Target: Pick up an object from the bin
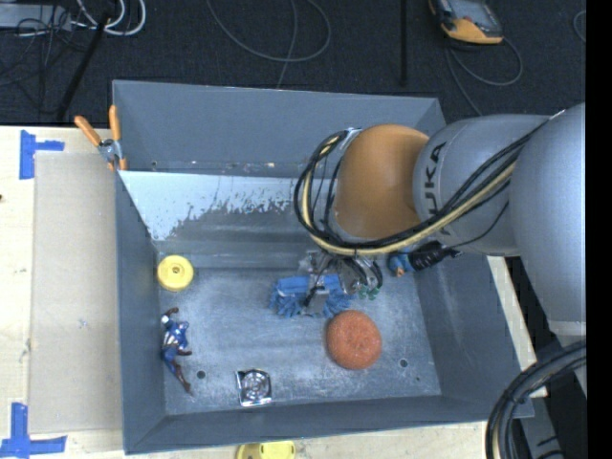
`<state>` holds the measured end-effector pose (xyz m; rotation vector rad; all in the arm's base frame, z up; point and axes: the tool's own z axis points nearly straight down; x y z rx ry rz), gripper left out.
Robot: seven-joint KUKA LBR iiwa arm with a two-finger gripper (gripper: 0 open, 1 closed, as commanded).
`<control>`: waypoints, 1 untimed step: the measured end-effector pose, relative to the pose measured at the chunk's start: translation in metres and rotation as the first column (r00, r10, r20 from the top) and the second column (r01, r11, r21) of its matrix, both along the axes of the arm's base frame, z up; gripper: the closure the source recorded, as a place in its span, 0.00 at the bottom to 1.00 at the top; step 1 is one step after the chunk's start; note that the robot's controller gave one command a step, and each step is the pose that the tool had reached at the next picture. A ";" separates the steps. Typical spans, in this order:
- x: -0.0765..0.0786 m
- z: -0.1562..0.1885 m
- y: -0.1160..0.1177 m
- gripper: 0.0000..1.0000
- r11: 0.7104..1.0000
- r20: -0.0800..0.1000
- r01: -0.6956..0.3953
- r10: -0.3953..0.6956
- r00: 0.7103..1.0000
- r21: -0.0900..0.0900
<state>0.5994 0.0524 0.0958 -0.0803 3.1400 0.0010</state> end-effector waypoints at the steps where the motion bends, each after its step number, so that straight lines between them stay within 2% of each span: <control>1: 0.000 0.000 0.000 1.00 1.000 0.000 0.001 -0.001 1.000 0.000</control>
Offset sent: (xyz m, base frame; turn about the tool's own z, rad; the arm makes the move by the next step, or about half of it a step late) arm 0.0000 0.0000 0.0000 0.0000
